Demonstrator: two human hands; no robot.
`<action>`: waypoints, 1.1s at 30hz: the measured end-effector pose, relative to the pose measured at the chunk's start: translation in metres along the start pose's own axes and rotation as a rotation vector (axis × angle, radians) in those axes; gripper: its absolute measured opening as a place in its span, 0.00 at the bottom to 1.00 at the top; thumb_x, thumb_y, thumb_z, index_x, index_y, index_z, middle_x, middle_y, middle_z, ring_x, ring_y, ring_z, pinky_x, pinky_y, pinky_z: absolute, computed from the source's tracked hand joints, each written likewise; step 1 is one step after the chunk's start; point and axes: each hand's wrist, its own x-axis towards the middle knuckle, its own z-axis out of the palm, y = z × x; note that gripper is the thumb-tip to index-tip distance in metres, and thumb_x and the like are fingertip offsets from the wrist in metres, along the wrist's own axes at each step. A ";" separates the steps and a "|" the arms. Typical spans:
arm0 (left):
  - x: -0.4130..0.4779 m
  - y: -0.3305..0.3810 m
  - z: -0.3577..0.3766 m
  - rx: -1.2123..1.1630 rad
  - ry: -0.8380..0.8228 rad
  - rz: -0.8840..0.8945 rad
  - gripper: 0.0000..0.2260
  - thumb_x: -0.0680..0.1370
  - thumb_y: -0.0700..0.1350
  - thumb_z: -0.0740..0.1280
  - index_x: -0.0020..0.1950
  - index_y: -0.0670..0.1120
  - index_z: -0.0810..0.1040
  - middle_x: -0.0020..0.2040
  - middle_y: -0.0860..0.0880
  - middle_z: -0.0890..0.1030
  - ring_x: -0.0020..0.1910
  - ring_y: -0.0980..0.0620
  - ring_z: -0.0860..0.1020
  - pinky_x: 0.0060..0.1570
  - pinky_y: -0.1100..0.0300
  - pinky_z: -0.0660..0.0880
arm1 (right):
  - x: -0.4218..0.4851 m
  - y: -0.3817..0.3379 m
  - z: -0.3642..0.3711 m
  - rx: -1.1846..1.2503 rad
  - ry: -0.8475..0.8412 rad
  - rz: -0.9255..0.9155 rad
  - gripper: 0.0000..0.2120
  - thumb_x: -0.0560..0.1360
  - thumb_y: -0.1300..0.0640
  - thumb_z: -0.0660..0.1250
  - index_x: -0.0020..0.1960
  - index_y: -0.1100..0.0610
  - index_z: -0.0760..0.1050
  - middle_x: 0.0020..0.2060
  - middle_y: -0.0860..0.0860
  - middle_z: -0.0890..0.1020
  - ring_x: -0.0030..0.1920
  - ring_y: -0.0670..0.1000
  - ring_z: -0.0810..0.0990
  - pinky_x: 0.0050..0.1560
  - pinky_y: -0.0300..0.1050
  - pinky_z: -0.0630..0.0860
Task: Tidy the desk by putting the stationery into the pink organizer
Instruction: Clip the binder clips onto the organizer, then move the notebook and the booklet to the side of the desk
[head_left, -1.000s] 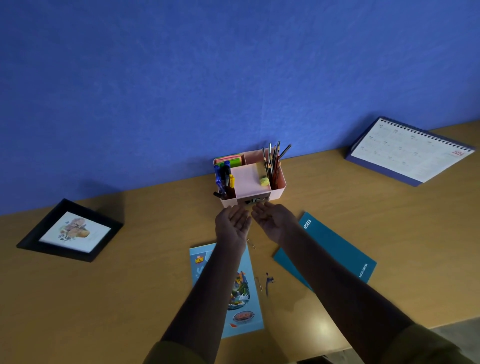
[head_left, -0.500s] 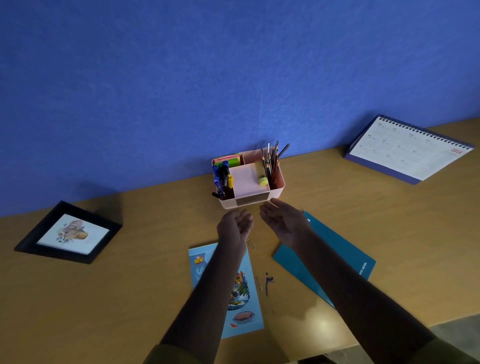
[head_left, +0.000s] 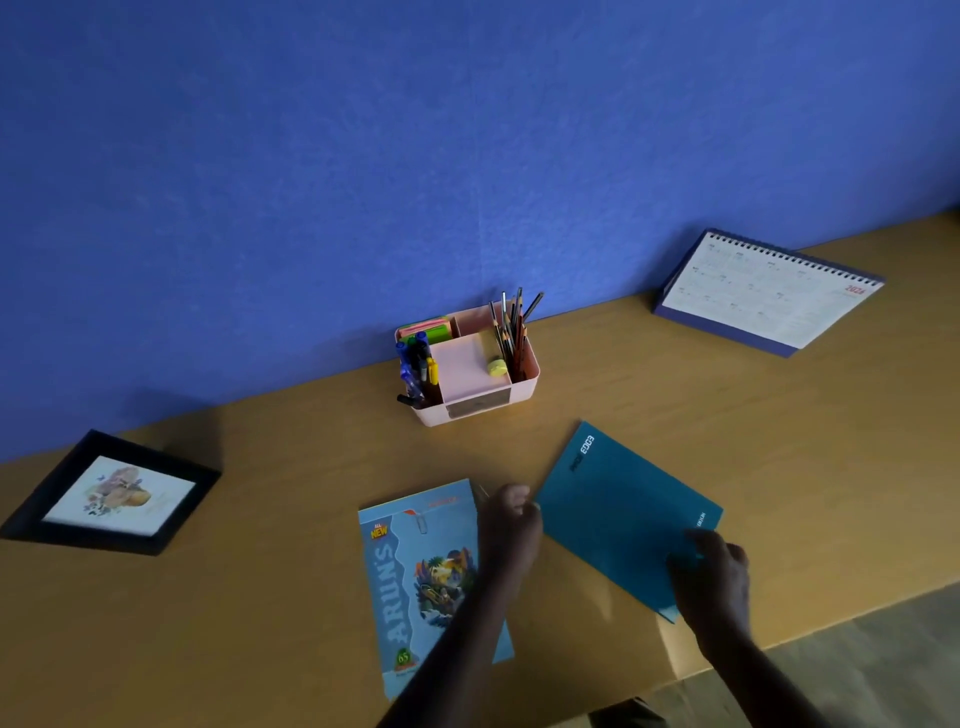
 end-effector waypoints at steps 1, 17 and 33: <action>-0.002 0.002 0.003 0.033 -0.008 0.004 0.17 0.83 0.42 0.66 0.71 0.45 0.80 0.66 0.49 0.83 0.64 0.51 0.81 0.62 0.59 0.77 | -0.004 0.008 0.000 -0.030 -0.024 0.016 0.19 0.79 0.63 0.71 0.69 0.56 0.75 0.65 0.59 0.72 0.62 0.61 0.75 0.60 0.65 0.81; -0.006 0.024 0.007 0.072 -0.067 -0.056 0.09 0.82 0.45 0.69 0.43 0.56 0.81 0.44 0.53 0.81 0.47 0.49 0.78 0.47 0.57 0.73 | -0.004 0.015 -0.022 0.292 -0.056 0.171 0.19 0.80 0.63 0.72 0.69 0.53 0.79 0.66 0.56 0.78 0.59 0.57 0.81 0.60 0.64 0.83; -0.025 0.043 -0.014 -0.300 -0.142 -0.066 0.11 0.83 0.41 0.68 0.64 0.44 0.86 0.41 0.49 0.85 0.35 0.52 0.77 0.32 0.60 0.75 | 0.001 -0.027 -0.097 0.770 -0.260 0.318 0.11 0.80 0.64 0.71 0.62 0.64 0.81 0.54 0.65 0.84 0.54 0.64 0.83 0.48 0.56 0.80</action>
